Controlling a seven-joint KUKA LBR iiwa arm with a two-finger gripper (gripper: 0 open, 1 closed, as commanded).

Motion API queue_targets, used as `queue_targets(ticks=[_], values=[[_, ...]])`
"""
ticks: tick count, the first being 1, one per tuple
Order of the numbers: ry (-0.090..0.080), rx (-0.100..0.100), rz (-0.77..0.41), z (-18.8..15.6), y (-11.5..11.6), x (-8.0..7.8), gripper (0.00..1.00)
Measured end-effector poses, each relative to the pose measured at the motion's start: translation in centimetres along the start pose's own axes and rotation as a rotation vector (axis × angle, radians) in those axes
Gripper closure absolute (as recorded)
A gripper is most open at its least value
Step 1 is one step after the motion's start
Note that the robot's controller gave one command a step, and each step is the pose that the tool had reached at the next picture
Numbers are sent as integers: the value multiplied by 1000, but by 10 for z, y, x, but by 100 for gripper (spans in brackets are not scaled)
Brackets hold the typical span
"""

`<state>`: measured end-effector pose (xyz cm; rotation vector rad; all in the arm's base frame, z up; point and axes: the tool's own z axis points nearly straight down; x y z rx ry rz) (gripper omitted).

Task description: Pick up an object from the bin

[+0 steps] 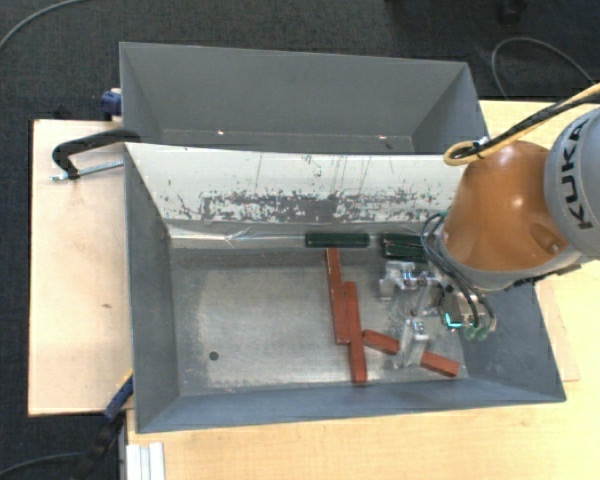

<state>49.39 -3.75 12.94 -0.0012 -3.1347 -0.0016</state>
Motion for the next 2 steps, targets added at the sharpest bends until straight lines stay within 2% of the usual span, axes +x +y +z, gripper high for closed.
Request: queue_targets(ticks=[1, 2], values=[[-2, 1, 57, 62, -38, -8, 0], [-7, 0, 52, 59, -36, -9, 100]])
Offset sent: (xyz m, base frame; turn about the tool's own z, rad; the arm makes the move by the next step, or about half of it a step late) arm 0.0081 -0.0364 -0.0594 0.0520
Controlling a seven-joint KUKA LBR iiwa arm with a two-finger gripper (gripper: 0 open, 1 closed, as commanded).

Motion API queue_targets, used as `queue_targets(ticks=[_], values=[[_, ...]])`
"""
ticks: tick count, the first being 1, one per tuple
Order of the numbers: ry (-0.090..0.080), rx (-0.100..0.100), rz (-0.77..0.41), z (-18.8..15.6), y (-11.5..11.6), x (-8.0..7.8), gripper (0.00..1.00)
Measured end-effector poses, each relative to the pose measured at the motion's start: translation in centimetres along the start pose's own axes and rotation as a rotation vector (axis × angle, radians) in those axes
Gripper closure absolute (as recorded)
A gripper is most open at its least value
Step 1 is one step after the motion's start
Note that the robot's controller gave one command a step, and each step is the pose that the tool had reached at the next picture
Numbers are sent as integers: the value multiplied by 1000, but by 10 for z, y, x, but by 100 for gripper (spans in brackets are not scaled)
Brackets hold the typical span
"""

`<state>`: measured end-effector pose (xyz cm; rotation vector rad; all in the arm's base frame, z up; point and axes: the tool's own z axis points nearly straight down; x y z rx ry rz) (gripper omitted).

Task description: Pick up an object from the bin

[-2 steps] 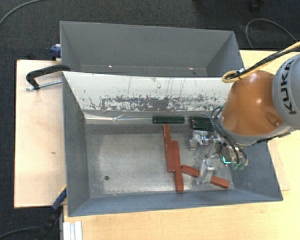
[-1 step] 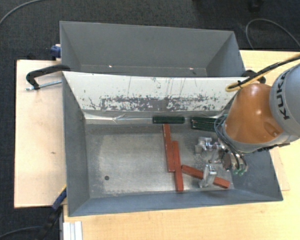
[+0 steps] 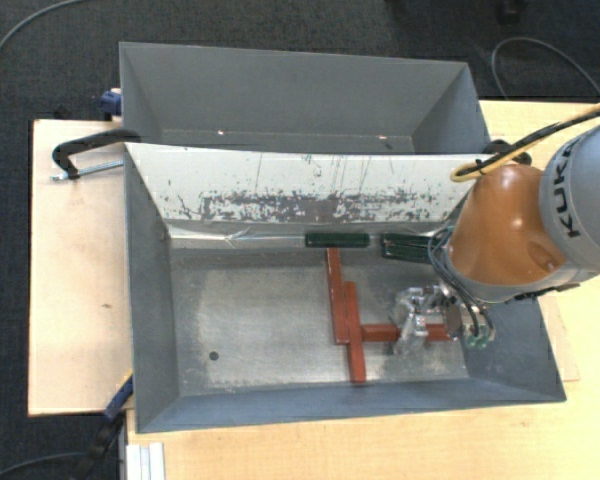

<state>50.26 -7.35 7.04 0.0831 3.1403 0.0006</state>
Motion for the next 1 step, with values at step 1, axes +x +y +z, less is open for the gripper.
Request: queue_targets(ticks=[1], values=[[-14, 0, -67, -154, 35, 3, 100]])
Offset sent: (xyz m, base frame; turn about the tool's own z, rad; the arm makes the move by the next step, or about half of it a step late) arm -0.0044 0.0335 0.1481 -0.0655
